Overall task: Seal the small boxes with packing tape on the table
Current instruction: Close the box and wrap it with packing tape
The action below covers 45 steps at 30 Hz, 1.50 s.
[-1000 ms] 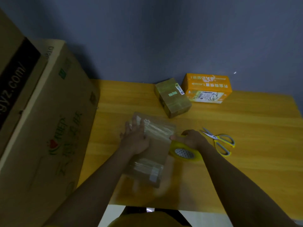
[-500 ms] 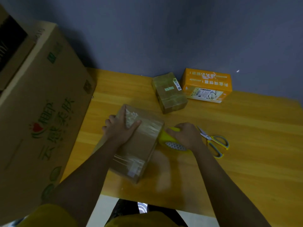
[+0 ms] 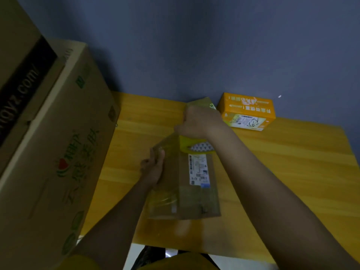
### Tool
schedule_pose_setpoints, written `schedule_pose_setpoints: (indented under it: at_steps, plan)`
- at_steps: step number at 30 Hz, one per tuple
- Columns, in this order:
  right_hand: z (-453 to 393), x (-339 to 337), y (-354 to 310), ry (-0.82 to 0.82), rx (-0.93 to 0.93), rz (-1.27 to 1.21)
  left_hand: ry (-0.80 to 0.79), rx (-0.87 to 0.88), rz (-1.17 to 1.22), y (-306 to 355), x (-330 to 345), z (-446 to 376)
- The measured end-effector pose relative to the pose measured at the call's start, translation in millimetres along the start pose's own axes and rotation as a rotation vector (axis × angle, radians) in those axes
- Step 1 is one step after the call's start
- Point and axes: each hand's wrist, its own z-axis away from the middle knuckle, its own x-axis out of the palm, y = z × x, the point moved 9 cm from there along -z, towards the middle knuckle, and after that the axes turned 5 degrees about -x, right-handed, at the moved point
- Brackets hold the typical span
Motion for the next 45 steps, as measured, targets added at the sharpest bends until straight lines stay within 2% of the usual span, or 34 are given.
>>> schedule_pose_setpoints:
  at_steps: [2,3,5,7,8,11,13,15,19,22,25,30,34,37,39,43,45]
  plan:
    - [-5.5,0.2,-26.9,-0.092,-0.087,-0.028,0.103,0.115,-0.067,18.1,-31.0,6.9]
    - [-7.2,1.6,-38.6,-0.125,-0.131,-0.049,0.064,0.225,-0.038,32.2,-39.8,10.3]
    - [-10.3,4.6,-56.9,-0.151,-0.200,-0.099,-0.167,0.344,0.172,51.7,-39.8,21.6]
    - [-15.3,4.0,-63.9,-0.120,-0.224,-0.165,-0.340,0.409,0.199,63.4,-33.1,38.5]
    - [-17.2,3.7,-62.0,-0.096,-0.216,-0.213,-0.350,0.436,0.166,65.2,-33.1,39.9]
    - [-15.4,5.6,-45.7,0.015,-0.161,-0.406,-0.230,0.512,0.094,61.8,-45.4,32.1]
    - [-10.4,12.4,-37.8,0.096,-0.108,-0.515,-0.256,0.512,0.075,49.7,-45.5,21.5]
    - [-6.1,15.9,-39.1,0.155,-0.104,-0.512,-0.259,0.484,0.085,49.2,-56.8,25.0]
    - [11.7,16.9,-22.6,0.094,-0.014,-0.322,-0.257,0.370,0.003,31.1,-66.0,16.2]
    - [19.8,16.1,0.9,0.058,0.093,-0.315,-0.245,0.368,-0.018,31.2,-65.6,14.2]
    - [23.2,23.8,31.3,-0.044,0.195,-0.112,-0.215,0.356,-0.057,25.8,-69.7,11.4]
    - [20.7,66.9,83.0,-0.085,0.315,-0.247,-0.289,0.333,0.033,24.9,-65.4,14.5]
    - [3.7,101.5,92.9,-0.129,0.300,-0.374,-0.315,0.283,0.093,23.1,-61.5,13.8]
    - [-12.3,128.2,99.8,-0.250,0.264,-0.493,-0.350,0.235,0.169,23.0,-54.0,16.5]
    - [-17.7,136.1,94.4,-0.315,0.197,-0.494,-0.301,0.170,0.220,9.9,-49.8,18.9]
    - [-22.6,125.7,77.0,-0.275,0.027,-0.543,-0.164,0.061,0.347,-18.5,-43.7,33.5]
    - [-15.6,112.6,76.7,-0.225,0.013,-0.518,-0.163,0.073,0.376,-11.1,-41.1,33.6]
